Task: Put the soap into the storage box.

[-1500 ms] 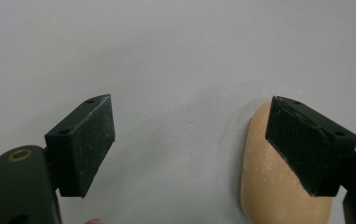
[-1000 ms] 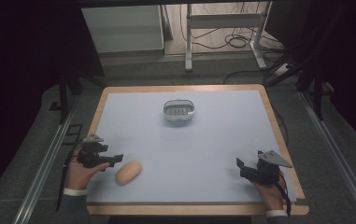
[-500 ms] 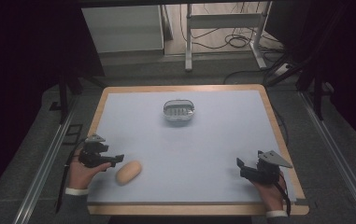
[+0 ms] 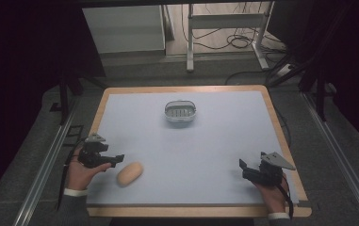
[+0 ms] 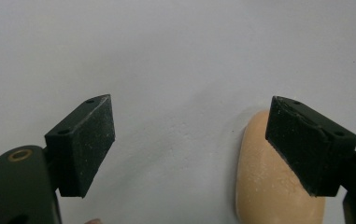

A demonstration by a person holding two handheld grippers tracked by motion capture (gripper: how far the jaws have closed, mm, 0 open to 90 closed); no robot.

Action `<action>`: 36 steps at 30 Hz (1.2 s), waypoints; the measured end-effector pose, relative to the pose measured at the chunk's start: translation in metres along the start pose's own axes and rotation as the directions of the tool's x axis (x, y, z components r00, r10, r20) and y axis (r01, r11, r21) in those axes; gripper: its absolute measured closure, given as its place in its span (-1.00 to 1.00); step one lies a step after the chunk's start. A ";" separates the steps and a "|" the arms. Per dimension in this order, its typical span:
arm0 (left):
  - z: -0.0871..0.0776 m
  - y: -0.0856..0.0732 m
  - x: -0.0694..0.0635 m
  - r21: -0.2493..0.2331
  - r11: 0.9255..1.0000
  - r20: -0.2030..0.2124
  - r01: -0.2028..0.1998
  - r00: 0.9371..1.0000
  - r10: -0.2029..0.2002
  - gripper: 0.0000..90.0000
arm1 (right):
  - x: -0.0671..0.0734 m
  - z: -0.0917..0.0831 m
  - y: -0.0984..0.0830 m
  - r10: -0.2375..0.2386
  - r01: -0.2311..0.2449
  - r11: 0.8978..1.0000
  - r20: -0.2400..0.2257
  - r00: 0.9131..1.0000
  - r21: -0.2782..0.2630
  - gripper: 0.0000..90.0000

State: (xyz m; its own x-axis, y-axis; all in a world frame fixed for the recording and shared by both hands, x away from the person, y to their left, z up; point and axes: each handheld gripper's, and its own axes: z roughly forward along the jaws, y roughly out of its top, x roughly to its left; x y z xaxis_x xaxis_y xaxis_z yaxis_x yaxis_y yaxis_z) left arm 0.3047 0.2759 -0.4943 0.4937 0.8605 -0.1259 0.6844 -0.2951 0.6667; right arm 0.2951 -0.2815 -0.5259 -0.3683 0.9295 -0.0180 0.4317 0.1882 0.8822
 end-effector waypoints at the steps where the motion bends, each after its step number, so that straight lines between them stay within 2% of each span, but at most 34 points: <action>1: -0.001 0.000 0.000 0.002 1.000 0.000 -0.002 1.000 0.002 -0.65 | 0.000 0.000 0.000 0.001 -0.001 1.000 0.001 1.000 -0.001 -0.75; 8: -0.008 0.004 -0.001 0.017 1.000 0.001 -0.018 1.000 0.018 -0.65 | 0.000 0.000 0.000 0.002 -0.002 1.000 0.006 1.000 0.001 -0.75; 9: -0.010 0.007 -0.001 0.015 1.000 0.013 -0.007 1.000 0.006 -0.65 | 0.000 0.000 0.000 0.000 0.000 1.000 0.007 1.000 0.002 -0.75; 13: -0.014 0.011 -0.003 0.023 1.000 0.018 -0.007 1.000 0.007 -0.63 | 0.000 0.000 0.000 0.003 -0.003 1.000 0.009 1.000 0.002 -0.75; 18: -0.019 0.016 -0.009 0.036 0.999 0.035 -0.035 0.999 0.034 -0.62 | 0.000 0.000 0.000 0.001 -0.001 1.000 0.012 1.000 0.003 -0.75; 21: -0.019 0.020 -0.015 0.049 0.997 0.042 -0.062 0.997 0.060 -0.62 | 0.000 0.000 0.000 0.001 -0.001 1.000 0.015 1.000 0.004 -0.75; 36: -0.011 0.023 -0.028 0.104 0.989 0.054 -0.109 0.993 0.104 -0.62 | 0.001 0.001 0.000 0.002 -0.002 1.000 0.019 1.000 0.005 -0.75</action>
State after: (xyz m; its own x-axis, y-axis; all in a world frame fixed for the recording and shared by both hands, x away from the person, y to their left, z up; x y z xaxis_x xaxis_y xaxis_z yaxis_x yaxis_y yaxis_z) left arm 0.3010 0.2493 -0.4675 0.5902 0.8016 -0.0957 0.6789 -0.4286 0.5962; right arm 0.2955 -0.2805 -0.5262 -0.3519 0.9357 -0.0253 0.4366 0.1881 0.8798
